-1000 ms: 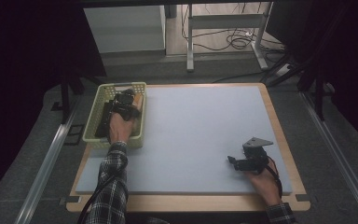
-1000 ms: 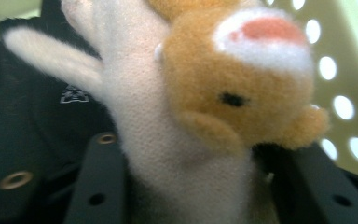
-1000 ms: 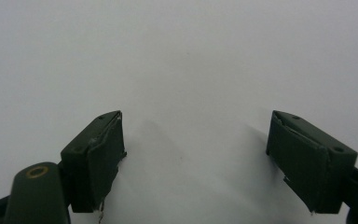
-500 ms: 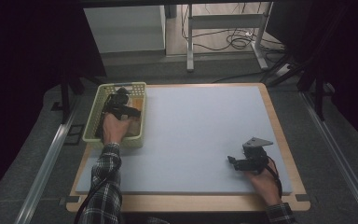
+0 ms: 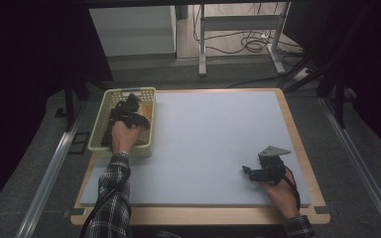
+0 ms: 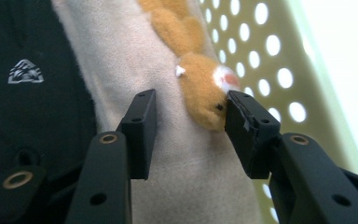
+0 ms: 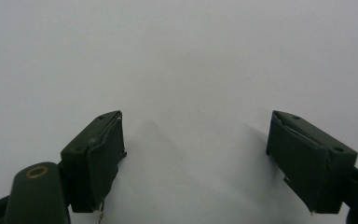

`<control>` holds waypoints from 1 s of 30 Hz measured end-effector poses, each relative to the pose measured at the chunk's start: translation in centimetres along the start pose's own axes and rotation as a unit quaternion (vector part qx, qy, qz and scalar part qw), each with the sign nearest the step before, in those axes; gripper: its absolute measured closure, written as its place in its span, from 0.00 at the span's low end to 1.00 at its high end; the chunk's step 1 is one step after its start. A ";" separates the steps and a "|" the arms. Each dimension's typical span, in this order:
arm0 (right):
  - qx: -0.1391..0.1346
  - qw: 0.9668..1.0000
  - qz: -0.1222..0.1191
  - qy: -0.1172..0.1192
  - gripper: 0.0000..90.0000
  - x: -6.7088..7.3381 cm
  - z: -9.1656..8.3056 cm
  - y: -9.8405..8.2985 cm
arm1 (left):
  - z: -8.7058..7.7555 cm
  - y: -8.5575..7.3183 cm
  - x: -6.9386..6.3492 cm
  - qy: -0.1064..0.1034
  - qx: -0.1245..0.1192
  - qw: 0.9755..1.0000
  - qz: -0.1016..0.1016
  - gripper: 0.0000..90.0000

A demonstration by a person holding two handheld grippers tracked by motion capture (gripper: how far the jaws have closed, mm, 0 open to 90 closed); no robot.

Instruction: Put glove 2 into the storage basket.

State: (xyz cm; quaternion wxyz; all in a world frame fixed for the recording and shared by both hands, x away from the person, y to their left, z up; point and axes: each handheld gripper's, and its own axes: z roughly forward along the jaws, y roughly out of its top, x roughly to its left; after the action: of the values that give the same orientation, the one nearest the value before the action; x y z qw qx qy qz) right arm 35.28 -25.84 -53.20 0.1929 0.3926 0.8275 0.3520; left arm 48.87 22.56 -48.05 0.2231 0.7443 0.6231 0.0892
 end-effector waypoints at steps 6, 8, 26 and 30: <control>0.000 1.000 0.000 0.000 0.20 0.0 0.0 0.0 | -1.4 -0.1 0.5 0.018 -0.039 0.999 -0.003 0.44; 0.000 1.000 0.000 0.000 0.20 0.0 0.0 0.0 | -1.9 -0.3 0.6 0.025 -0.052 0.998 0.000 0.37; 0.002 1.000 -0.001 -0.002 0.20 0.0 0.0 0.0 | -5.7 -4.0 -3.7 -0.036 -0.146 0.981 0.121 0.00; 0.002 1.000 -0.001 -0.001 0.20 0.0 0.0 0.0 | -6.6 -5.1 -5.2 -0.057 -0.159 0.975 0.142 0.00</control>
State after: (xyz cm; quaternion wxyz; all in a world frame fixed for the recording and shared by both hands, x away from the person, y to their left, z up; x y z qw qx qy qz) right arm 35.26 -25.80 -53.17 0.1936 0.3928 0.8281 0.3500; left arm 40.58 19.59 -43.68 0.3589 0.7841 0.4748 0.1759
